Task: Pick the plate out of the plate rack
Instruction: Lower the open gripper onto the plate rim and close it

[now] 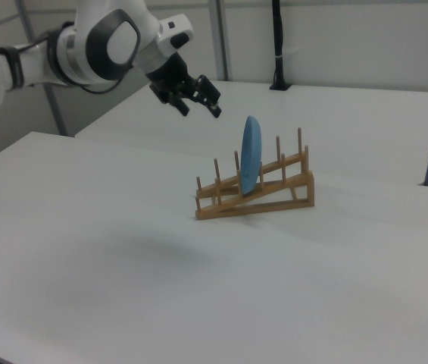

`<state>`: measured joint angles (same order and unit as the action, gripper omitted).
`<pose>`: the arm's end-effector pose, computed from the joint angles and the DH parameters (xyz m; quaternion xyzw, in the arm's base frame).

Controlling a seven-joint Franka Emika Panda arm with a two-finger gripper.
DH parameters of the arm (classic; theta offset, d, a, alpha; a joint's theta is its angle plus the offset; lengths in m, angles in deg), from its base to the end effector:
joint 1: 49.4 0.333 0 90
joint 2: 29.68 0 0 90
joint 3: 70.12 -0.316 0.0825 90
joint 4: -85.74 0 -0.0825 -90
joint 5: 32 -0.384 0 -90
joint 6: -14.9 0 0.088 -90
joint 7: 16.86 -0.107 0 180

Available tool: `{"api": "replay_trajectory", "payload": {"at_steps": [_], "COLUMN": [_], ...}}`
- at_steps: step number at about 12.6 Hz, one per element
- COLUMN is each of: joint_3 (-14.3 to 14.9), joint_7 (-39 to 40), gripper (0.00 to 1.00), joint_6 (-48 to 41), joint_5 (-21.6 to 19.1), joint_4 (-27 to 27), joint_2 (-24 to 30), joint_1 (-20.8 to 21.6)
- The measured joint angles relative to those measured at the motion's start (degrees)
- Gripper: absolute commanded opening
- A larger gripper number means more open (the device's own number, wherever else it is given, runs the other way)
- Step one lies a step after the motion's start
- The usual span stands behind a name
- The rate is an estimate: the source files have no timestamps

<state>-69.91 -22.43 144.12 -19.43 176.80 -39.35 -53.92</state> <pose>0.6529 -0.0598 0.5888 0.9637 -0.0403 0.2453 0.0977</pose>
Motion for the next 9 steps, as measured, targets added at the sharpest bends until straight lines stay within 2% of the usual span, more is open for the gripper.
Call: {"api": "replay_trajectory", "payload": {"at_steps": [1, 2, 4, 9], "joint_3": [0.0, 0.0, 0.0, 0.4], "joint_7": [-3.7, -6.8, -11.1, -16.3], "gripper": [0.72, 0.64, 0.56, 0.56], "joint_6": [3.4, 5.0, 7.8, 12.0], "joint_5": [3.8, 7.3, 12.9, 18.5], "joint_4": [-0.4, -0.6, -0.9, -1.5], "joint_2": [-2.0, -3.6, -6.0, -9.5], "joint_1": [0.0, 0.0, 0.0, -0.6]}}
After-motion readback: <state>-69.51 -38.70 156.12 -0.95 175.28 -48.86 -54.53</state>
